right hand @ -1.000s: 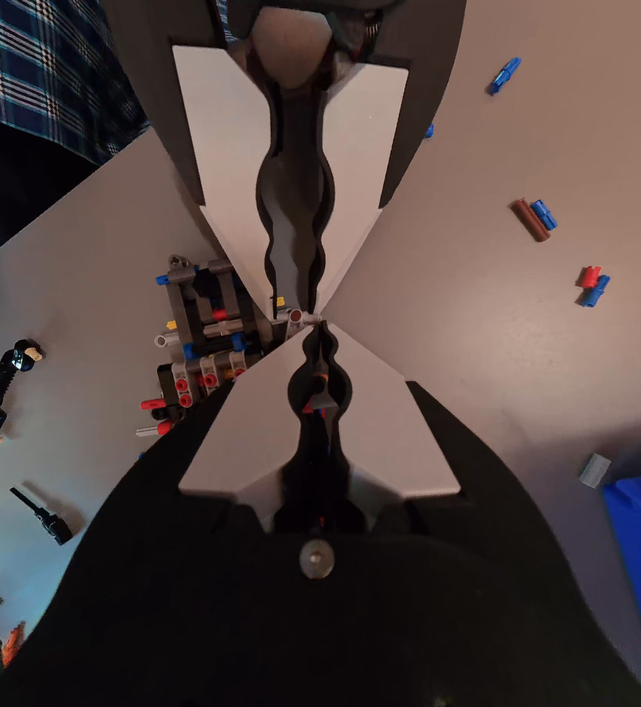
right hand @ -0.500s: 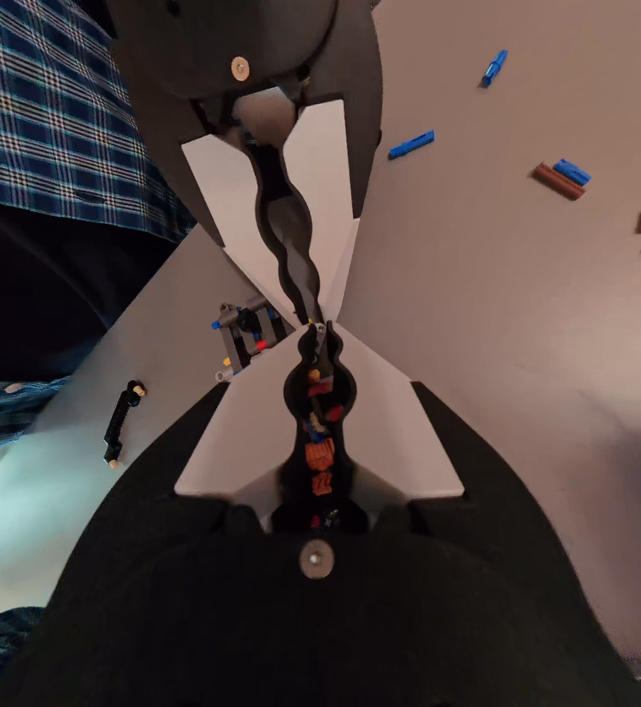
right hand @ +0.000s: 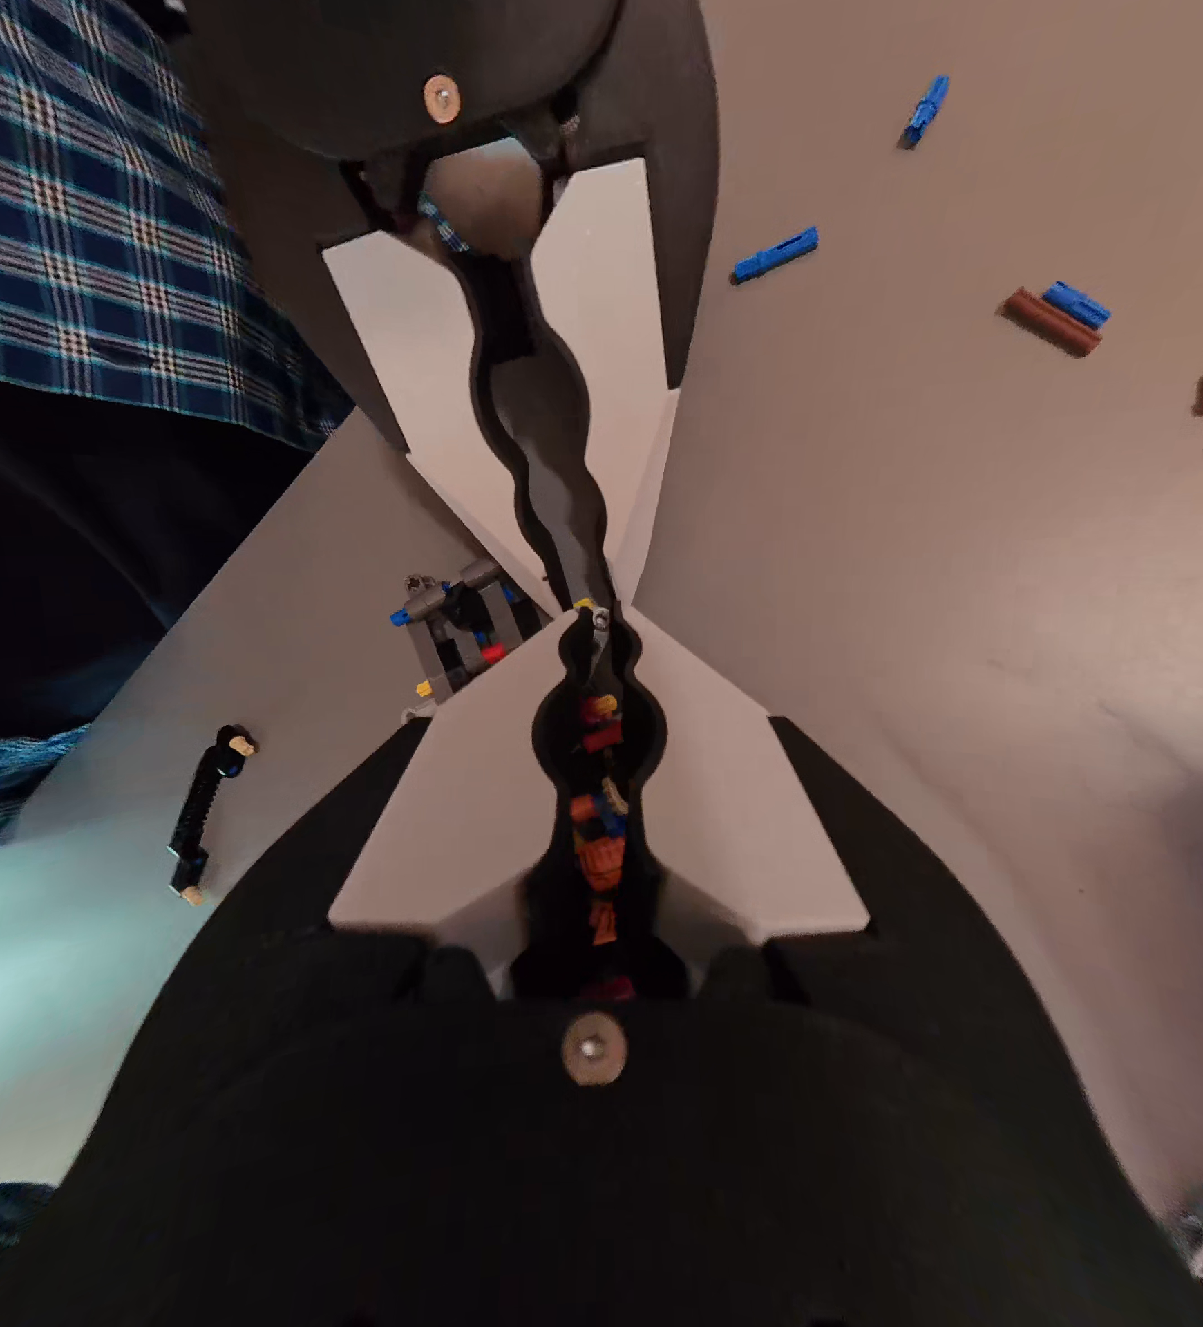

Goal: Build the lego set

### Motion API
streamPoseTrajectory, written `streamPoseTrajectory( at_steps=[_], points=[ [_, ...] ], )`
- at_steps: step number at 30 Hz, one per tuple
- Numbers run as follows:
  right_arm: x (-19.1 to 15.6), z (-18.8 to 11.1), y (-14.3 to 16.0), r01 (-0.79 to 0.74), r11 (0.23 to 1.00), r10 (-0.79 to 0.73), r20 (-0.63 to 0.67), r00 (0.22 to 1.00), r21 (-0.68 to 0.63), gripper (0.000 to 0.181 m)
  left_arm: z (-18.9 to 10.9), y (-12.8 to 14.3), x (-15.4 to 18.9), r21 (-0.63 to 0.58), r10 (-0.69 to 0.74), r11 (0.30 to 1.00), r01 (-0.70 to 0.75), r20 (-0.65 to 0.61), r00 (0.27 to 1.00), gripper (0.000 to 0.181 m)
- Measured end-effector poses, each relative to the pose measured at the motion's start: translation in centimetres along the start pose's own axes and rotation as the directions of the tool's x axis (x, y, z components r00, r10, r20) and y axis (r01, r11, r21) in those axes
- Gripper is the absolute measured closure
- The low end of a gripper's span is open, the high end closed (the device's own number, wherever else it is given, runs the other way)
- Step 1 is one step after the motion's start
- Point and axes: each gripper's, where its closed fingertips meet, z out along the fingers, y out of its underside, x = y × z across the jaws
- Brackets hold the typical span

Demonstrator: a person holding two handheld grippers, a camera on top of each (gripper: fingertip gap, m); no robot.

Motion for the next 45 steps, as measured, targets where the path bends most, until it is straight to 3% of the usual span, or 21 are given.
streamPoseTrajectory(
  at_steps=[9,17,22,27,36,41,45],
  points=[
    [0.0,-0.2,-0.5,0.144,0.980,-0.158,-0.100,0.982,-0.135,0.179,0.0,-0.4,-0.1,0.011,0.005,1.000,-0.006,0.017,1.000,0.165],
    [-0.6,-2.2,-2.8,0.123,0.991,-0.119,-0.067,0.991,0.051,0.179,-1.4,-2.5,-0.3,0.158,-0.073,0.984,0.079,-0.044,0.996,0.175],
    [-0.3,-3.0,-3.5,0.076,0.990,-0.058,-0.145,0.988,0.117,0.179,-2.1,-3.2,-0.8,0.189,-0.024,0.982,0.015,0.044,0.999,0.177],
    [0.0,-3.4,-3.7,0.020,0.994,0.010,-0.276,0.961,0.104,0.176,-2.6,-3.3,-1.6,0.133,0.061,0.987,-0.089,0.196,0.979,0.177],
    [-0.1,-3.3,-3.8,-0.069,0.987,0.115,-0.349,0.930,0.142,0.180,-2.9,-3.1,-2.0,0.015,0.185,0.979,-0.203,0.348,0.919,0.177],
    [-0.5,-3.2,-3.1,0.002,0.997,0.024,-0.334,0.942,0.077,0.180,-2.7,-2.8,-1.4,0.008,0.184,0.980,-0.197,0.325,0.928,0.177],
    [-0.4,-2.2,-1.7,0.109,0.993,-0.115,-0.306,0.945,-0.038,0.181,-2.4,-1.1,0.0,0.010,0.046,0.999,-0.049,0.217,0.975,0.162]
  ],
)
